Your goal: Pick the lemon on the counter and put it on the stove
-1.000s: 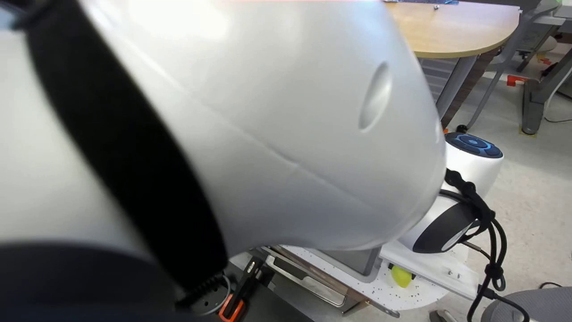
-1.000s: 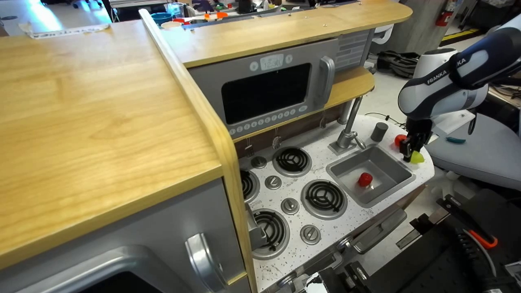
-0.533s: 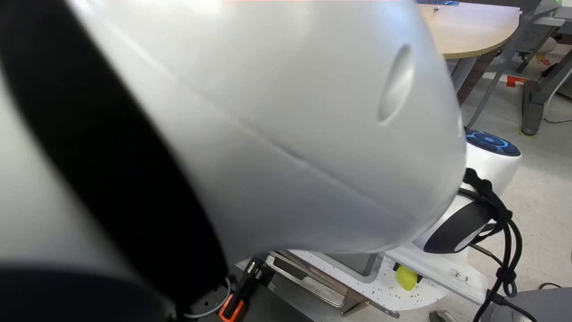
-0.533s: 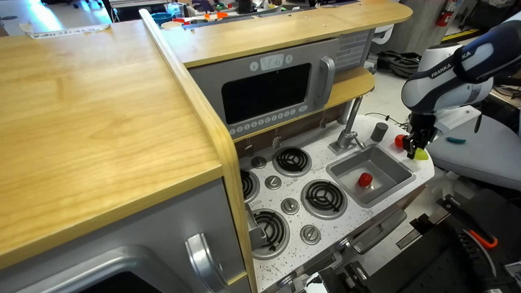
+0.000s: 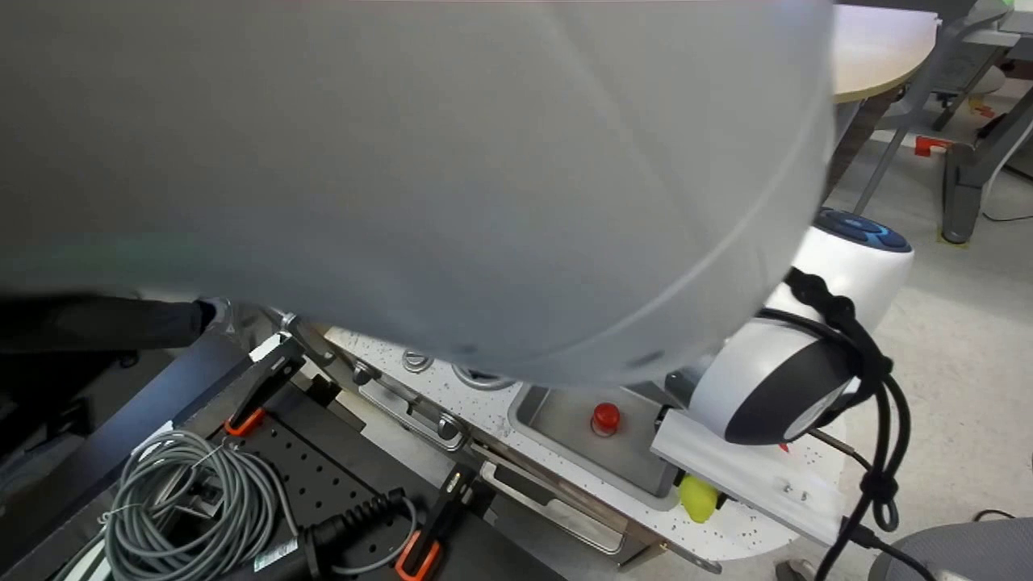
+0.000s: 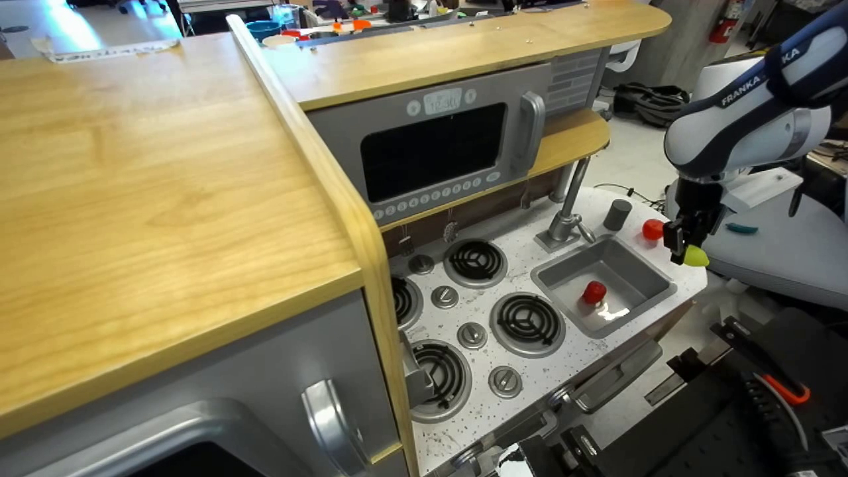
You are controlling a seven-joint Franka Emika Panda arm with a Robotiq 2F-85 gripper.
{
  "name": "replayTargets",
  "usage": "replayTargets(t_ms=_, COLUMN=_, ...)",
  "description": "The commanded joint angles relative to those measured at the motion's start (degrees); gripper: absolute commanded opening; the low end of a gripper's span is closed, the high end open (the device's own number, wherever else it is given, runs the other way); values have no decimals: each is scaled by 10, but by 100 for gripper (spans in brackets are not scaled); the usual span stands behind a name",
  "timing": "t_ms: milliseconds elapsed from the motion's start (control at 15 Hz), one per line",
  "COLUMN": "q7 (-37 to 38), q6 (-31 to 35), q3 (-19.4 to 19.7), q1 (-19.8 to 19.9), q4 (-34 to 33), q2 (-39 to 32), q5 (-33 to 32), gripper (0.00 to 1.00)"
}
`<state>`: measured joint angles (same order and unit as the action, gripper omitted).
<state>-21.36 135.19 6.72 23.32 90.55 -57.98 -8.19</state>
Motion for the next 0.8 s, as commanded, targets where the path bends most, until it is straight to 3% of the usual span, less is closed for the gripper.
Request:
replayTargets(t_ms=0, q7=29, q6=59, q3=-8, q1=-22, q4=97, q2=57, q5=11, gripper=19)
replayTargets(t_ms=733, q7=-12, q6=289, q3=-67, q1=-43, q4=320, q2=163, q5=-1, gripper=19)
